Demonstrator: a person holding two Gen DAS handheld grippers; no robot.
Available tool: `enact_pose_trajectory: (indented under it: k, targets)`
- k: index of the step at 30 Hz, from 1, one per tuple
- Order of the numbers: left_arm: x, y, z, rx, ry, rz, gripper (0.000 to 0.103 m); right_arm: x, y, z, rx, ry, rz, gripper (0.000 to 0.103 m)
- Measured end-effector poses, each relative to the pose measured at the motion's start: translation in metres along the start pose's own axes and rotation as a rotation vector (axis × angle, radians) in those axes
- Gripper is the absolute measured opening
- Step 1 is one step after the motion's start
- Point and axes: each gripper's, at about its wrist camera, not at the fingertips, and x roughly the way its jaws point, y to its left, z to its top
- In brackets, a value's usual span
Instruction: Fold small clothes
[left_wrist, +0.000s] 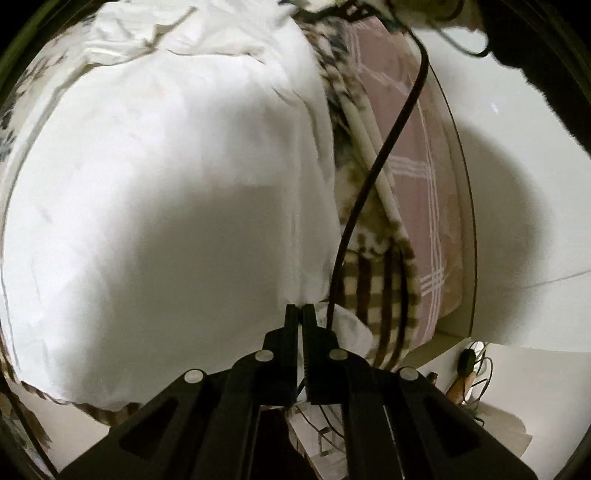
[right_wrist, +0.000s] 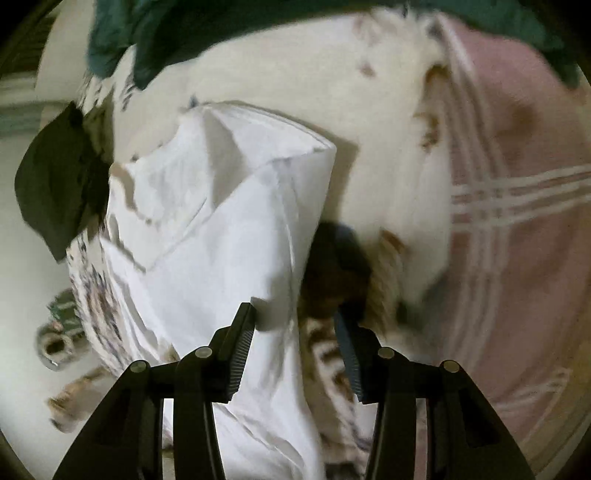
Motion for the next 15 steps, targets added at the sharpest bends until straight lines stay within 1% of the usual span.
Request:
enact_pose_trajectory:
  k: [1,2,3,5,9,13,15]
  targets:
    - [-0.005,0.005,0.001,-0.010,-0.005,-0.005,0.000,0.003,0.002,0.004,0.003,-0.003,0.009,0.042]
    - [-0.009,0.009,0.000,-0.018,-0.010,-0.010,0.000,0.005,0.005,0.005,-0.006,-0.010,0.010,0.015]
    - [-0.013,0.013,0.000,-0.024,-0.018,-0.011,0.000,0.005,0.011,0.006,-0.017,-0.024,0.006,0.004]
    - [-0.027,0.026,0.002,-0.028,-0.037,-0.008,0.000,0.000,0.023,0.005,-0.020,-0.042,-0.020,0.004]
    - [-0.066,0.062,0.001,-0.054,-0.085,-0.008,0.000,-0.026,0.070,-0.002,-0.093,-0.058,-0.081,0.004]
    - [-0.099,0.108,-0.007,-0.098,-0.113,-0.008,0.000,-0.045,0.136,-0.008,-0.149,-0.066,-0.126,0.004]
    - [-0.111,0.135,-0.012,-0.140,-0.120,-0.003,0.000,-0.041,0.174,-0.009,-0.169,-0.051,-0.150,0.004]
